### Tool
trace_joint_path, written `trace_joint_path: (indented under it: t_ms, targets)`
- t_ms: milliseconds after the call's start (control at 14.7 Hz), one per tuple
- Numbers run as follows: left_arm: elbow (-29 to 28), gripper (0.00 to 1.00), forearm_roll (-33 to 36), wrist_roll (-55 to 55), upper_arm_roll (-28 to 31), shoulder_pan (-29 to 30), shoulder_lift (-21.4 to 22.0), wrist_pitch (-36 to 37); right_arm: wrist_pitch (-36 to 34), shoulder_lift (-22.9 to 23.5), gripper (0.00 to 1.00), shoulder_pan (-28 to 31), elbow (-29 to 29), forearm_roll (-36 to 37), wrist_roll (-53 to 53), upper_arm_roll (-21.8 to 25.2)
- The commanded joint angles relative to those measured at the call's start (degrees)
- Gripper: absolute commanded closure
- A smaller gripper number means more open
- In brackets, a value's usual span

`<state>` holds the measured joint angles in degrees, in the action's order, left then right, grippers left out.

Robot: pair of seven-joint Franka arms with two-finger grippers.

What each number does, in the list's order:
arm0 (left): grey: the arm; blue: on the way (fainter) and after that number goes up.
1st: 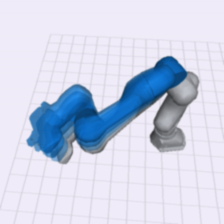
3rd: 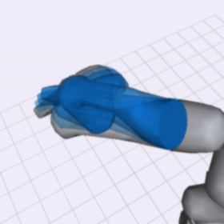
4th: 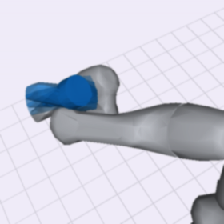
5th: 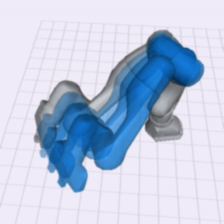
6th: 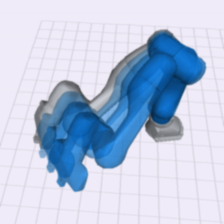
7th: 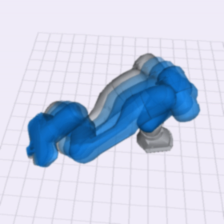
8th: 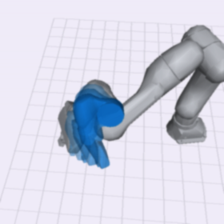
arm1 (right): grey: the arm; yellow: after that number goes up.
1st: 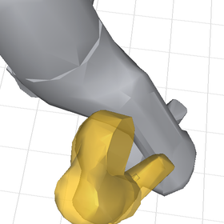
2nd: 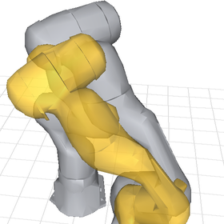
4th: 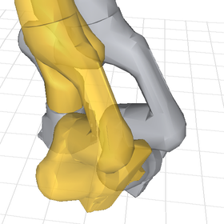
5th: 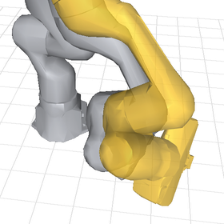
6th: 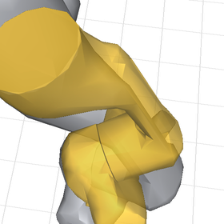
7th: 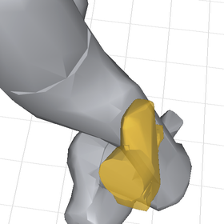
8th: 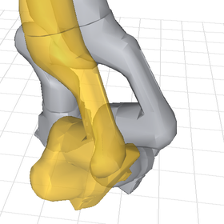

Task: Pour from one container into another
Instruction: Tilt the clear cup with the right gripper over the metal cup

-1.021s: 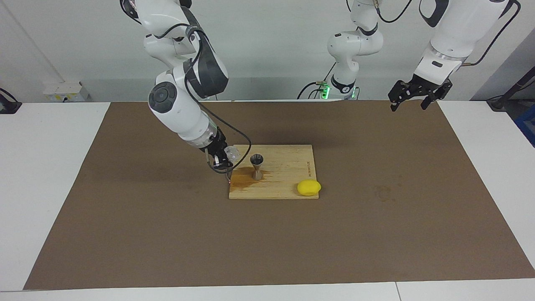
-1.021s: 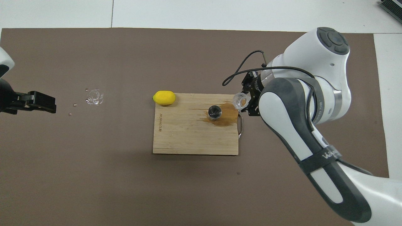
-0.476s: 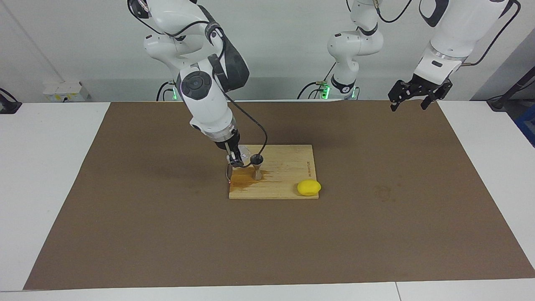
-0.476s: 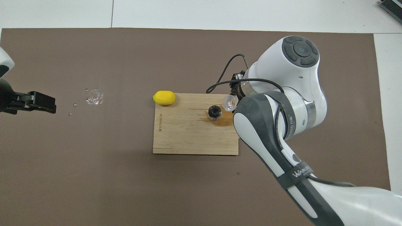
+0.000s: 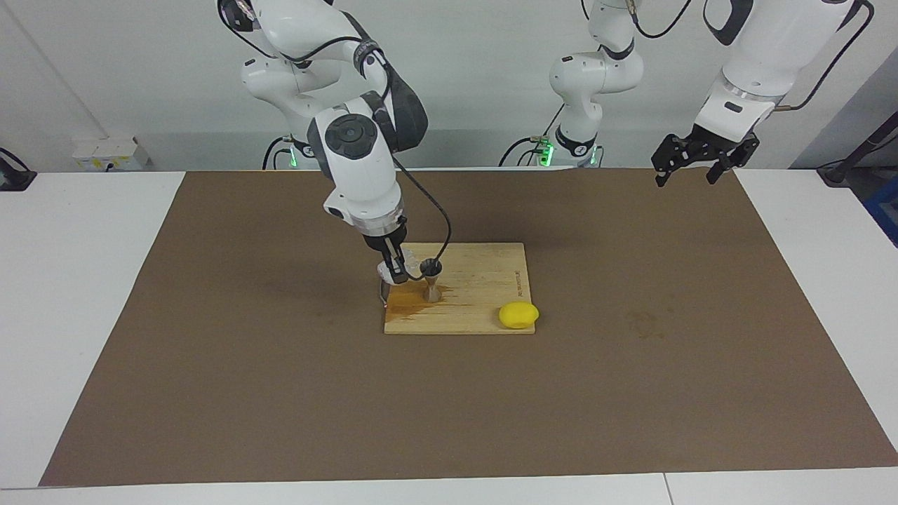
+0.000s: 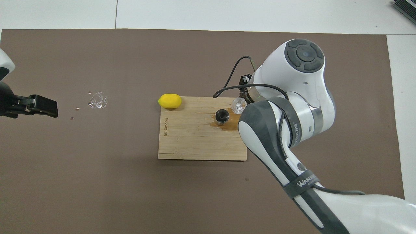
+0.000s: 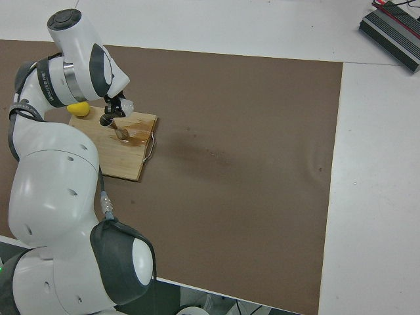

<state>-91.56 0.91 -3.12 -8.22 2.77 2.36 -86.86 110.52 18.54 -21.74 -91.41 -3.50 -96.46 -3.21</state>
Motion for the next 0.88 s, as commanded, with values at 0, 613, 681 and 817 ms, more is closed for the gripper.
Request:
trace_joint_path:
  t_ms: [0,613,681,817]
  targets:
    - [-0.55,0.0,0.85,0.57,-0.92,1.1,0.98,0.56,1.09,0.97,1.0,-0.93,1.32,3.23,-1.89,-0.04]
    - [-0.55,0.0,0.85,0.48,-1.01,1.01,0.98,0.56,3.03,0.97,1.0,-4.26,0.62,10.79,-2.06,-0.04]
    - [-0.55,0.0,0.85,0.57,-0.92,1.01,0.98,0.56,3.12,0.97,1.0,-4.71,0.36,11.49,-1.98,-0.04]
    - [-0.55,0.0,0.85,0.48,-0.92,1.01,0.98,0.56,3.29,0.97,1.0,-4.8,0.18,12.73,-2.06,-0.04]
